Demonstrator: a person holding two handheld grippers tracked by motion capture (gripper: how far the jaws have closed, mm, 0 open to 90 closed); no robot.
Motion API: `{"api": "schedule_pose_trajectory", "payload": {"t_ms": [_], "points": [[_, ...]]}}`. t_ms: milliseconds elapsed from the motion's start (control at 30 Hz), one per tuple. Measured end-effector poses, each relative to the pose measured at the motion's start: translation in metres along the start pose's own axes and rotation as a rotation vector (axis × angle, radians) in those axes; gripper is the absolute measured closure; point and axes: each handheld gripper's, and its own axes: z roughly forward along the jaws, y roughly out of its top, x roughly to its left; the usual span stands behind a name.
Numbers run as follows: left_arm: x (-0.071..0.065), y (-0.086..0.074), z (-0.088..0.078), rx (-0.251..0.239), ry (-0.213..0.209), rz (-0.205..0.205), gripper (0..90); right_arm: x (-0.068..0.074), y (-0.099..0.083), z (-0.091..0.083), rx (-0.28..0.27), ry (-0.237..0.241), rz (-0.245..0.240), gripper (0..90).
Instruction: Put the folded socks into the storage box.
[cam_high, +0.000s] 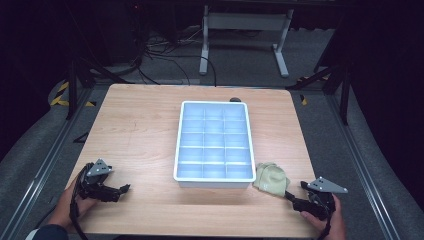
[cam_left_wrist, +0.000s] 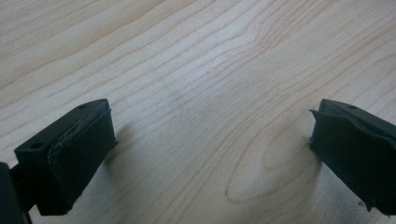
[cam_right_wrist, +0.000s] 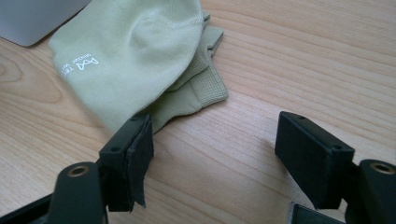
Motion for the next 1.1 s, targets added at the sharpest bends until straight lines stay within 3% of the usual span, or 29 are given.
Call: {"api": "schedule_pose_trajectory", "payload": {"t_ms": [533, 867, 1100], "points": [[-0.006, -0.009, -0.007, -0.006, 0.04, -0.049, 0.5, -0.001, 0.0, 0.0, 0.003, 0.005, -0.007, 28.4], [-0.005, -0.01, -0.008, -0.002, 0.027, -0.036, 0.5, -0.001, 0.001, -0.003, -0.004, 0.014, 0.0, 26.6], [-0.004, -0.01, -0.008, -0.004, 0.017, -0.027, 0.4, 0.003, 0.01, -0.011, -0.037, 0.026, -0.03, 26.6]]}}
